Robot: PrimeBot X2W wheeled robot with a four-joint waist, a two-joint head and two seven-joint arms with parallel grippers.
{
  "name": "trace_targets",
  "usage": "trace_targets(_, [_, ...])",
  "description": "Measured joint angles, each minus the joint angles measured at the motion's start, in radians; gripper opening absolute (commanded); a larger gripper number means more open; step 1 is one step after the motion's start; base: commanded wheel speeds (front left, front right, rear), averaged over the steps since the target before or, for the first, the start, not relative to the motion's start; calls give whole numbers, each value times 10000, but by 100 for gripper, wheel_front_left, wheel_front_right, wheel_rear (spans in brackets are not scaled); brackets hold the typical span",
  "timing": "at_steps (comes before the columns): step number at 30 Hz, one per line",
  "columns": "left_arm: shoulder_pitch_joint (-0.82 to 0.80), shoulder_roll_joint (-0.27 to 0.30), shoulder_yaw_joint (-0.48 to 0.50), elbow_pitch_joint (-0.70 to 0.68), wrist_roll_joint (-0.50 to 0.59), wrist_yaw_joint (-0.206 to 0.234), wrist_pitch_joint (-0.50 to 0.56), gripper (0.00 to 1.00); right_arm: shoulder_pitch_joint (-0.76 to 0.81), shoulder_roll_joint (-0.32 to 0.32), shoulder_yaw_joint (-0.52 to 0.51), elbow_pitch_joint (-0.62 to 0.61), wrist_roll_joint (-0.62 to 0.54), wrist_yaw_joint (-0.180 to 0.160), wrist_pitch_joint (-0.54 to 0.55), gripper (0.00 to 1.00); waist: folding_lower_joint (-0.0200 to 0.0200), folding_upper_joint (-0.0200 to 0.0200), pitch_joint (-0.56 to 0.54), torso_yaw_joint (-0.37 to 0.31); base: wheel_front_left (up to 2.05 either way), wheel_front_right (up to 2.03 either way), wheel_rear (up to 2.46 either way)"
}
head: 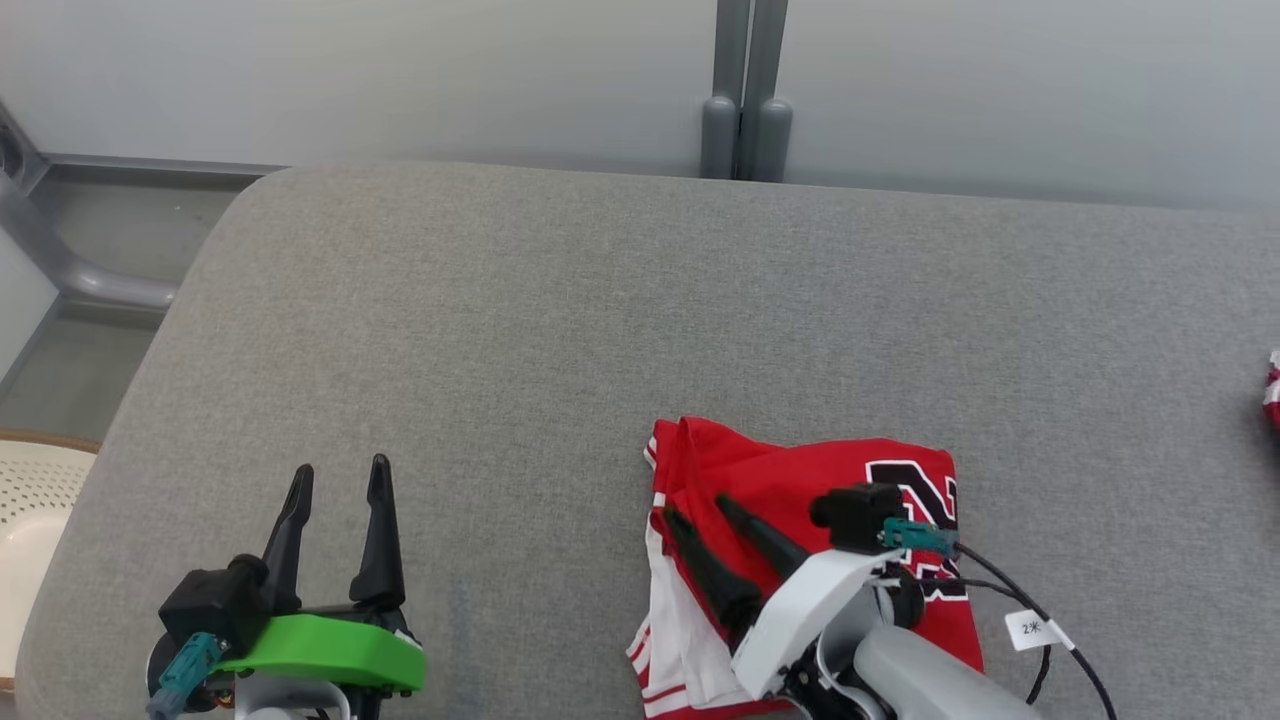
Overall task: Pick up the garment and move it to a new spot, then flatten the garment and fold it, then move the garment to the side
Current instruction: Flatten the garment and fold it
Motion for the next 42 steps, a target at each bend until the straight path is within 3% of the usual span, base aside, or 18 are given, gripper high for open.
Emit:
trace_targets(7, [173, 2, 255, -150, 67, 23, 0, 100, 27, -1507, -755, -2127, -4, 0, -199, 100, 0, 0, -258, -488, 0, 0, 0])
trace_targets(15, [295, -8, 420, -485, 157, 69, 0, 100, 919, -2895, -3687, -3967, -1480, 0, -253, 100, 0, 0, -451, -1180, 0, 0, 0])
trace_targets(21, [464, -36, 587, -669, 178, 71, 0, 100, 2333, -2660, -5505, -4320, -2913, 0, -253, 100, 0, 0, -536, -1567, 0, 0, 0])
trace_targets(29, [475, -65, 593, -688, 265, 65, 0, 100, 2937, -2105, -5791, -4324, -3597, 0, -209, 100, 0, 0, -528, -1684, 0, 0, 0])
trace_targets(30, [474, -67, 583, -686, 276, 63, 0, 100, 2936, -2086, -5724, -4272, -3645, 0, -140, 33, 0, 0, -527, -1661, 0, 0, 0])
trace_targets(31, [474, -69, 581, -686, 316, 61, 0, 100, 2933, -2057, -5647, -4184, -3705, 0, -48, 0, 0, 0, -524, -1625, 0, 0, 0])
trace_targets(42, [329, -86, 562, -571, 332, -12, 0, 100, 1897, -1116, -3906, -2015, -2974, 0, 1216, 0, 0, 0, -285, -918, 0, 0, 0])
